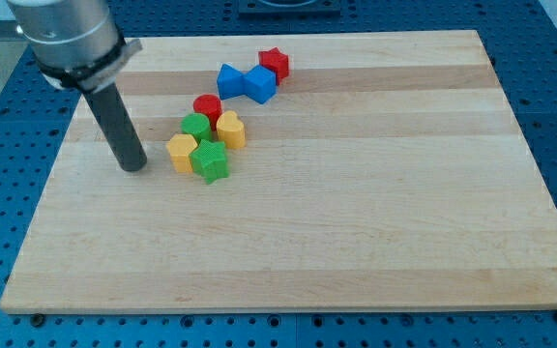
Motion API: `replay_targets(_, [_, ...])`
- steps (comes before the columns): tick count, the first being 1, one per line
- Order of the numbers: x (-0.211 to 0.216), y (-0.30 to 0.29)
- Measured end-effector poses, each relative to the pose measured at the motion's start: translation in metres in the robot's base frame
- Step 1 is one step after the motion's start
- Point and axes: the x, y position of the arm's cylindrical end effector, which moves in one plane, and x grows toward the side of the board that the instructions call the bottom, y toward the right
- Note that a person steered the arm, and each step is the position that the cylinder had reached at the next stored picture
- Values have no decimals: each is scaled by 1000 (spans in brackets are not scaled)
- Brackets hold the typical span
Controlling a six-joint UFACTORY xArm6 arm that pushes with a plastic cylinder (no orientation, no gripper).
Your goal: Push the green star closer to the group of blocks
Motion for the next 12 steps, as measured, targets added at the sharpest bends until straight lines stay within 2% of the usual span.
replay_targets(2, [13,42])
replay_targets(3, [17,-5])
replay_targets(4, [-2,-48])
replay_targets(5, [-12,-48])
replay_targets(10, [-12,56])
replay_targets(11, [-9,53])
replay_targets(12, [22,28])
